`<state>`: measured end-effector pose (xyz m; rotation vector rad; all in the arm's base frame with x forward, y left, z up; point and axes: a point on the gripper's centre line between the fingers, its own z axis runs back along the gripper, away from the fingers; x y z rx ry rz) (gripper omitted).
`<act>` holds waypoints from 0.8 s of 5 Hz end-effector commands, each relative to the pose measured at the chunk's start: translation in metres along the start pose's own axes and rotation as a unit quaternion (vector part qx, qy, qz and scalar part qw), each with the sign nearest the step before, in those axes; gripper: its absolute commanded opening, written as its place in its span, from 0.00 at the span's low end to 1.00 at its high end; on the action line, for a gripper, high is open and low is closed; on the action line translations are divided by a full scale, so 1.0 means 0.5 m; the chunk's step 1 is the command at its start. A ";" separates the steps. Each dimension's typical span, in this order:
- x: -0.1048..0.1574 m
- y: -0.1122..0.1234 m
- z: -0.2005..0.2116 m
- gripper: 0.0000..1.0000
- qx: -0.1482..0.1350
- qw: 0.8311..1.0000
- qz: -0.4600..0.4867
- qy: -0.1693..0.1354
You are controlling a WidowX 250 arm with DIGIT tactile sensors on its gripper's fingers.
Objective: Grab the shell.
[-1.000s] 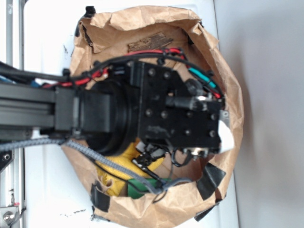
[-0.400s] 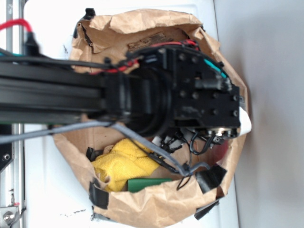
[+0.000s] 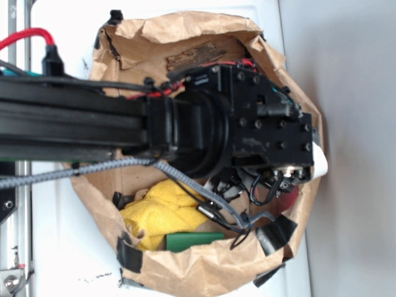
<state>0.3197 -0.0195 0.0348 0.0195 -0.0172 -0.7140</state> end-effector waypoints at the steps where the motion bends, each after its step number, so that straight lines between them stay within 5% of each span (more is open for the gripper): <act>1: 0.019 0.007 0.014 0.00 0.008 1.000 0.015 -0.027; 4: -0.011 0.017 0.001 0.00 0.018 0.999 0.034 -0.030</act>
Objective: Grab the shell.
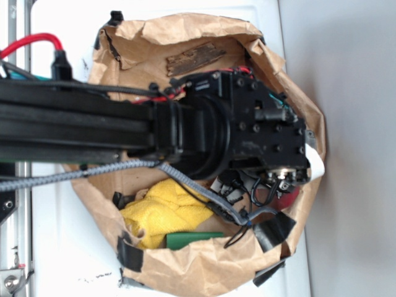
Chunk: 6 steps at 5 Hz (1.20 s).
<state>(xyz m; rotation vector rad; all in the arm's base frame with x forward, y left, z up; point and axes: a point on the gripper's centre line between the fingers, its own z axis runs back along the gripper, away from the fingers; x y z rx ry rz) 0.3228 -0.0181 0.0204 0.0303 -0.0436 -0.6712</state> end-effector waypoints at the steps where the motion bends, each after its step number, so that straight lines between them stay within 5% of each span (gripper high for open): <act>1: -0.023 0.018 0.052 0.00 0.001 0.999 0.020 -0.026; 4: -0.142 -0.048 0.311 0.00 0.011 0.988 0.150 -0.026; 6: -0.186 -0.077 0.368 0.00 0.020 0.981 0.189 -0.049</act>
